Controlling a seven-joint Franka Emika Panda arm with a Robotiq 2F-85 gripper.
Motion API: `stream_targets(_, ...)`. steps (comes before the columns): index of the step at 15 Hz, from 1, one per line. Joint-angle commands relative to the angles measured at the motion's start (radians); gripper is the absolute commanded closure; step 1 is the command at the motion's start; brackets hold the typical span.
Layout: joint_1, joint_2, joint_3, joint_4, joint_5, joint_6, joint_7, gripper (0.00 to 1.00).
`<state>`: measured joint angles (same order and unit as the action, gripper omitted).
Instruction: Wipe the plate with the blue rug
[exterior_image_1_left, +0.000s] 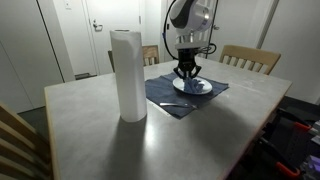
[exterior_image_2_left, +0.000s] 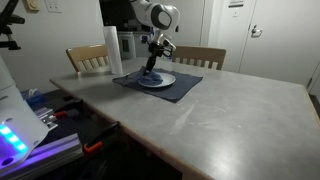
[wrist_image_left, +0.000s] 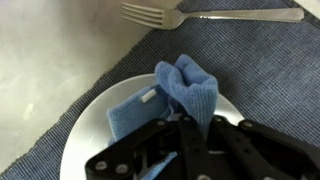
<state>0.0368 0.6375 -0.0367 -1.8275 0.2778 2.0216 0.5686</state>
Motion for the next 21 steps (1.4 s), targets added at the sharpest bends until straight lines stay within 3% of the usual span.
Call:
stream_targets(1, -0.021, -0.011, 0.026, 0.004, 0.04, -0.052, -0.102, 0.98)
stream_targets(3, -0.01, -0.017, 0.014, -0.011, 0.036, -0.039, -0.104, 0.98)
stream_targets(13, 0.051, -0.019, -0.037, -0.043, -0.011, 0.261, 0.027, 0.98)
stream_targets(21, 0.093, -0.042, -0.129, -0.085, -0.19, 0.235, 0.262, 0.98)
